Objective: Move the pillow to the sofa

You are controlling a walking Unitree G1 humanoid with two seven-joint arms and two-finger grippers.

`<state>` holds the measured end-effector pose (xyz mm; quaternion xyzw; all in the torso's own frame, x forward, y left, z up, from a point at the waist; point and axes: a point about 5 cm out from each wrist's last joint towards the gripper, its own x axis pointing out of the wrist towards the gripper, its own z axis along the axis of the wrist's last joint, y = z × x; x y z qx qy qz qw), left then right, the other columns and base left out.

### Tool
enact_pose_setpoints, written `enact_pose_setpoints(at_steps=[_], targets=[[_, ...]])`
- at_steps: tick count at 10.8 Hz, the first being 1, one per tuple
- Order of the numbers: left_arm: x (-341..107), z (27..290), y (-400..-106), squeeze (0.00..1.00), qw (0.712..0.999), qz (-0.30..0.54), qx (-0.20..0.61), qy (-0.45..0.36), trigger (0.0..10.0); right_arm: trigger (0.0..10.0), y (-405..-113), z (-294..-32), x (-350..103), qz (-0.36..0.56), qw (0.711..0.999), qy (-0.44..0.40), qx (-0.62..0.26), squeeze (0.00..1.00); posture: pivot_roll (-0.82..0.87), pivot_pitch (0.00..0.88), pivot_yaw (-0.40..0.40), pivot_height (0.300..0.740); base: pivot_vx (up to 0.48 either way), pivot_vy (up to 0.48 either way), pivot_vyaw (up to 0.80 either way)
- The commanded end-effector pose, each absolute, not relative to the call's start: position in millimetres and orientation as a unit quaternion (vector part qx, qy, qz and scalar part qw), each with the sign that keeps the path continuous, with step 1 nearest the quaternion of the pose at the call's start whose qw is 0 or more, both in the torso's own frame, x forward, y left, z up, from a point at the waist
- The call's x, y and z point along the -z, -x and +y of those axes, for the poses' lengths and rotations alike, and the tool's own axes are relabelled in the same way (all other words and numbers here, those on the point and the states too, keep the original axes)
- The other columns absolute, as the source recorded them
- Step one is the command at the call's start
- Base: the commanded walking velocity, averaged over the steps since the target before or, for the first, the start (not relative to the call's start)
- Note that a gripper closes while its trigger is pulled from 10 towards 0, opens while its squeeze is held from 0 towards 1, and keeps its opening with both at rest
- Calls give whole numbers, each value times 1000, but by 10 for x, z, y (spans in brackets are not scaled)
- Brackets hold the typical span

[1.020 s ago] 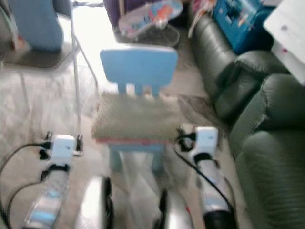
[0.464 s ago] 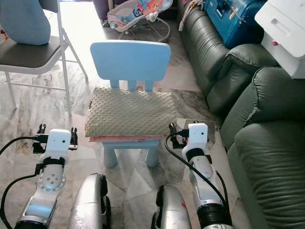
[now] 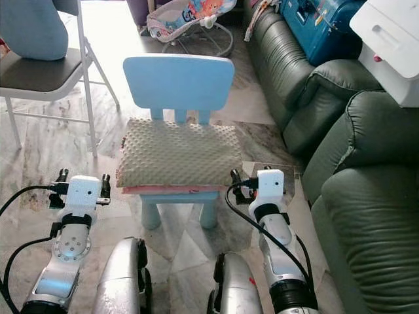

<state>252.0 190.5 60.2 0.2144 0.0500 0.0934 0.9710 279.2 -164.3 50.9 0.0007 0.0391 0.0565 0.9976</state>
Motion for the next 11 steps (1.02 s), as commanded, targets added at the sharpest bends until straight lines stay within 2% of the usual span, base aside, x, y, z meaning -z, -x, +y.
enact_pose_setpoints(at_steps=[1,4,8,11], targets=[[-589,1899,-2501,0,972,58,-88,-208,10000,10000,-2789,-1617,-489,42,997,4,-65,0,-21,145,-59,629,300,0,0],[-590,1896,-2511,0,973,60,-88,-206,10000,10000,-2785,-1592,-486,43,996,-1,-76,0,-23,149,-58,629,194,0,0],[-583,1871,-2513,0,973,58,-89,-207,10000,10000,-2778,-1581,-489,42,996,-3,-81,0,-27,154,-57,569,0,0,0],[-592,1866,-2527,0,972,56,-88,-208,10000,10000,-2789,-1564,-490,42,995,-5,-86,0,-25,155,-56,564,0,0,0]])
